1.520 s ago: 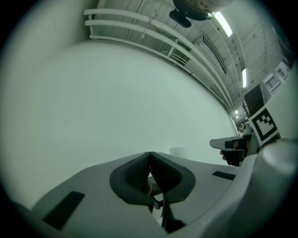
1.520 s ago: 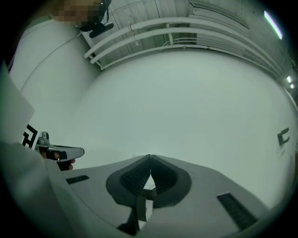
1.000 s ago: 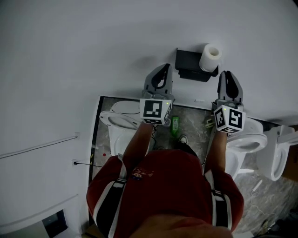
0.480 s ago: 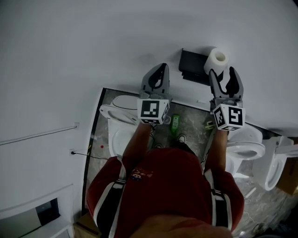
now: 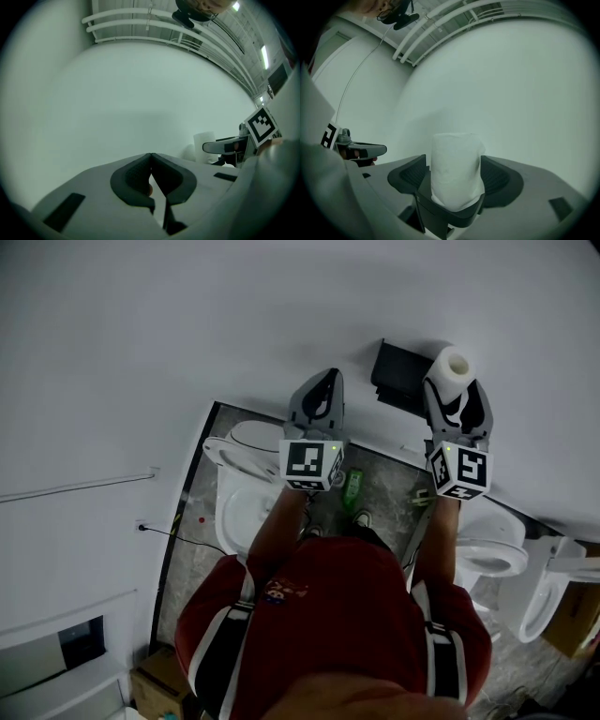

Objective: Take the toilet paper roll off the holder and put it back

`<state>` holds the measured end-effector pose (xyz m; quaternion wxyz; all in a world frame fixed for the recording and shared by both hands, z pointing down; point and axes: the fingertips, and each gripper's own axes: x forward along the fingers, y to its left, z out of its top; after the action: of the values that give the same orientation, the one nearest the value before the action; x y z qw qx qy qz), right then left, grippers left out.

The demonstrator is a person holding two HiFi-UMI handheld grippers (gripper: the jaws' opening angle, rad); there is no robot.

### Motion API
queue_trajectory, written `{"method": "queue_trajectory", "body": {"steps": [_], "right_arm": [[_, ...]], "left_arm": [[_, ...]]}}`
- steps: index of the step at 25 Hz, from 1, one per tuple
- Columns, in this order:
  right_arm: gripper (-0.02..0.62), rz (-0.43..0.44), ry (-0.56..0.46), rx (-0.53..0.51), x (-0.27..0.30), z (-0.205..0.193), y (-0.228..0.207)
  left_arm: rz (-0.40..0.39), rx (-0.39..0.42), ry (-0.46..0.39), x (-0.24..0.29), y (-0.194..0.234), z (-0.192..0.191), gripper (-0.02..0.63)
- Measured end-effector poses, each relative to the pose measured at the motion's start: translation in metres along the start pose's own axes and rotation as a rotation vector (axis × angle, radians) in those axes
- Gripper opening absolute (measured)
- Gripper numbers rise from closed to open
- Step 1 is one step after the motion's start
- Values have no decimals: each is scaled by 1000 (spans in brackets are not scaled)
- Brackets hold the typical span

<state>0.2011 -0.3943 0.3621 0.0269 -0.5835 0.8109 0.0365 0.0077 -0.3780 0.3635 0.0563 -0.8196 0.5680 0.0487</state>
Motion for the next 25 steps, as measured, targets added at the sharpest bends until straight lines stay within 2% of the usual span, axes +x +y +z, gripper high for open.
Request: {"method": "queue_trajectory", "body": {"steps": [3,6,19,25], "right_arm": [[351,3,11,-4,3,-3,0],[299,-8,8,1,3,-4,-5],[293,-23,6,-19,2,-1,-6],[293,-46,-25,-40,0,16,-6]], "left_arm": [[8,4,7,-2,0,-1,18],[12,7,12,-2,-1,-3,18],[-6,12,5,-2,-2,2,18],[-30,18,-10,1,0,11,18]]}}
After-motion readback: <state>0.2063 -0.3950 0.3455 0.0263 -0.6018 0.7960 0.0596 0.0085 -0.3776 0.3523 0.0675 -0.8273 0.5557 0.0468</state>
